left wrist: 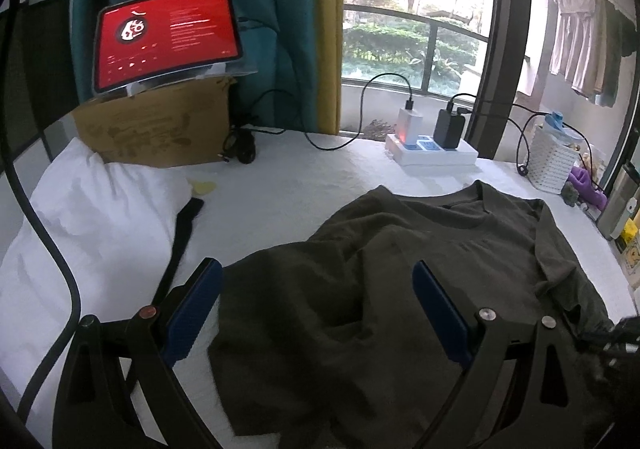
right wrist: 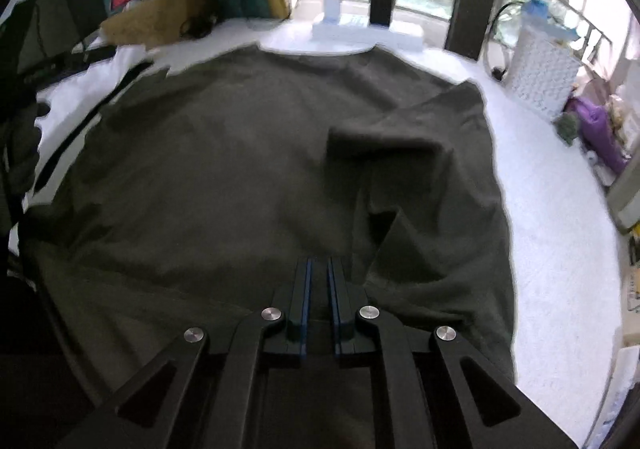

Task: Fold small clothes
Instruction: 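Fold the grasped side and sleeve over toward the shirt's middle with the right gripper, then open the right gripper while the left gripper grasps the opposite side edge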

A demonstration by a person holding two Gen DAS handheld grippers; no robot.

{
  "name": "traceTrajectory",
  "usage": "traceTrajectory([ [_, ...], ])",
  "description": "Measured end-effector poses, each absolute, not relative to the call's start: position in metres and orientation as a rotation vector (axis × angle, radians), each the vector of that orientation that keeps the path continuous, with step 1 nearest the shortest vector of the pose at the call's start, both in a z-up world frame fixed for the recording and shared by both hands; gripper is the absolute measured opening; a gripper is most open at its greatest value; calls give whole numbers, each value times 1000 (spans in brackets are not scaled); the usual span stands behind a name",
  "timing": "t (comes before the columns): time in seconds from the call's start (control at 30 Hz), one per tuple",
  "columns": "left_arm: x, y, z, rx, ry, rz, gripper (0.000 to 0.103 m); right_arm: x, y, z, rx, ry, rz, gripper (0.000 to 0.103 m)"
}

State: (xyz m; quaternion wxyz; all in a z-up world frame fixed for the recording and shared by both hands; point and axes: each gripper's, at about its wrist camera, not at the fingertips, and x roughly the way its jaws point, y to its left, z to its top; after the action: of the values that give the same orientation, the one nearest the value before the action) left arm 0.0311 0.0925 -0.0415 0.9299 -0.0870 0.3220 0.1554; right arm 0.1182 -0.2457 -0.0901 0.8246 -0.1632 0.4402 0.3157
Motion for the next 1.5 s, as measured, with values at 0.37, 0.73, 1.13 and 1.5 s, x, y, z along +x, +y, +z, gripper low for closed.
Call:
traceTrajectory([
  [0.37,25,105,-47,-193,670,356,95,171,-237,-101,-343,924,580,89],
  [0.73,11,139,-59,-198,715,428,95,172,-233,-110,-335,944,616,11],
  [1.13,39,177,-97,-234,843,358,95,147,-232,-89,-326,916,640,50],
  [1.5,38,160,-110,-229,867,275,5,157,-250,-85,-240,915,599,95],
])
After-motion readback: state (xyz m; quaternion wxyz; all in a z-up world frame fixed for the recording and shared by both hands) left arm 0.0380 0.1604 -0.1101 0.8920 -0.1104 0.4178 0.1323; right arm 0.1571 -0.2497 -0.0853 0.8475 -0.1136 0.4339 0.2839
